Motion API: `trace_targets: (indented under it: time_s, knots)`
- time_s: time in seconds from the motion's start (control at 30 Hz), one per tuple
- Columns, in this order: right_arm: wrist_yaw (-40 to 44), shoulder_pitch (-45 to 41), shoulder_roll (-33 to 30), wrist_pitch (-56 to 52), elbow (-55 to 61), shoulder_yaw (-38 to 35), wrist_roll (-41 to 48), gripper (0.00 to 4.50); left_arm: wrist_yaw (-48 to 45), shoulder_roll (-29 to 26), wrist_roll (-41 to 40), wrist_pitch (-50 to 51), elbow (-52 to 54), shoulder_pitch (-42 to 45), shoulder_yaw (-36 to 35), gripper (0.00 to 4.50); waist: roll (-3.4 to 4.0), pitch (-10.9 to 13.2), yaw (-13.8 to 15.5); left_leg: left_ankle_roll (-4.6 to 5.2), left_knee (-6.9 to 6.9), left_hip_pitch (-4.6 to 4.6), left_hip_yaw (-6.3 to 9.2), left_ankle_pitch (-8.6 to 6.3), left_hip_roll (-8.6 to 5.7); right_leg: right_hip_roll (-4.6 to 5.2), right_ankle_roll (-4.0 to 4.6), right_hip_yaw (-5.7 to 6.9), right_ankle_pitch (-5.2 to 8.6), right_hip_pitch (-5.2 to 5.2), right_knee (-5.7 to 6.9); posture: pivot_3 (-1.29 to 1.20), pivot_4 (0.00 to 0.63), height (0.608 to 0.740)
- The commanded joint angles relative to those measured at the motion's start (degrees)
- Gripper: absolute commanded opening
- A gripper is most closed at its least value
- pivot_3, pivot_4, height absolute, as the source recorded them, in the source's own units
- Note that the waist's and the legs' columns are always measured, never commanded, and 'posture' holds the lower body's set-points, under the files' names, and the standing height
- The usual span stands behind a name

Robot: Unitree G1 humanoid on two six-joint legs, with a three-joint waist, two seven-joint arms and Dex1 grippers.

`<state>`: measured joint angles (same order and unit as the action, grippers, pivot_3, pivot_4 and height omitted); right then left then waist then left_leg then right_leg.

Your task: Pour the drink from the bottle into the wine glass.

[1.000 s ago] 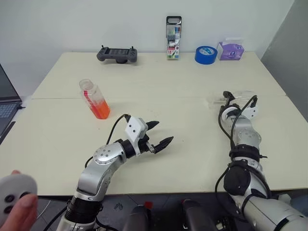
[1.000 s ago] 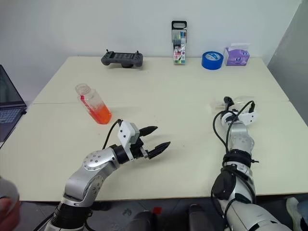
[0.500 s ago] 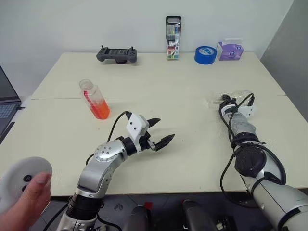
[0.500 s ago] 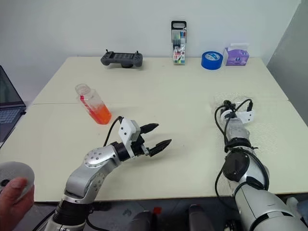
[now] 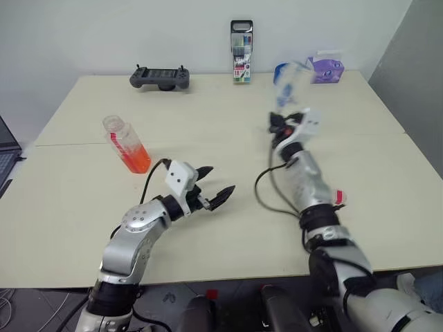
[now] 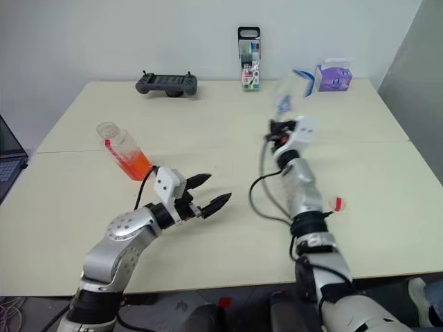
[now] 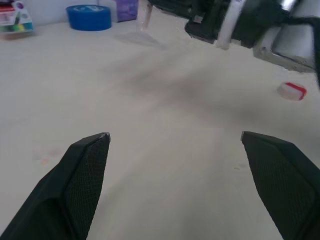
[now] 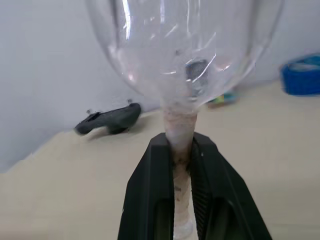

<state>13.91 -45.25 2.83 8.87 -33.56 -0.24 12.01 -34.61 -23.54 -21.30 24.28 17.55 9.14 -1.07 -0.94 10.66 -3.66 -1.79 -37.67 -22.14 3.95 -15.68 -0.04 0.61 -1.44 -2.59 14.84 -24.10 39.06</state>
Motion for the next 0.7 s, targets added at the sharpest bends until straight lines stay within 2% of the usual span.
trace_targets:
  time_s: [0.03, 0.13, 0.3, 0.6, 0.7]
  knots:
    - [0.6, 1.3, 0.9, 6.9, 1.4, 7.1, -8.8, 0.16, 1.7, -1.7, -1.5, 0.8, 5.4, -0.9, -4.5, 4.50, 0.01, 0.0, 0.6, -0.03, 0.00, -0.02, 0.05, 0.01, -0.03, 0.01, 0.01, 0.02, 0.00, 0.00, 0.00, 0.00, 0.150, 0.740]
    - [-0.7, 2.7, 3.5, 10.2, -1.2, 8.5, -10.4, 0.16, 2.3, -4.4, -6.7, 5.3, 11.9, -5.2, -11.4, 4.50, 0.00, 0.0, 0.8, -0.19, -0.17, -0.25, 0.24, 0.10, -0.12, 0.09, 0.10, 0.09, -0.06, 0.01, -0.07, 0.00, 0.150, 0.740]
    - [0.0, 3.0, 4.1, 14.1, -7.9, 8.2, -11.5, 0.16, 2.7, -7.1, -10.7, 9.4, 17.1, -10.7, -15.5, 4.50, -0.02, 0.0, 1.6, -0.31, -0.21, -0.25, 0.29, 0.17, -0.39, 0.32, 0.09, 0.18, -0.05, 0.11, -0.12, 0.00, 0.150, 0.740]
    - [-0.4, 1.6, 4.2, 16.4, -21.8, 5.9, -11.3, 0.16, 6.0, -5.3, -9.9, 9.6, 16.9, -9.4, -11.7, 4.50, -0.04, 0.0, 1.6, -0.32, -0.18, -0.15, 0.29, 0.18, -0.32, 0.23, 0.10, 0.23, -0.06, 0.15, -0.07, 0.00, 0.150, 0.740]
    - [-0.3, 1.4, 4.0, 16.8, -23.1, 5.4, -11.3, 0.16, 6.3, -5.1, -9.7, 9.3, 16.0, -8.4, -10.9, 4.50, -0.04, 0.0, 1.6, -0.31, -0.14, 0.31, 0.35, 0.17, -0.32, 0.22, 0.10, 0.23, -0.04, 0.62, -0.15, 0.00, 0.150, 0.740]
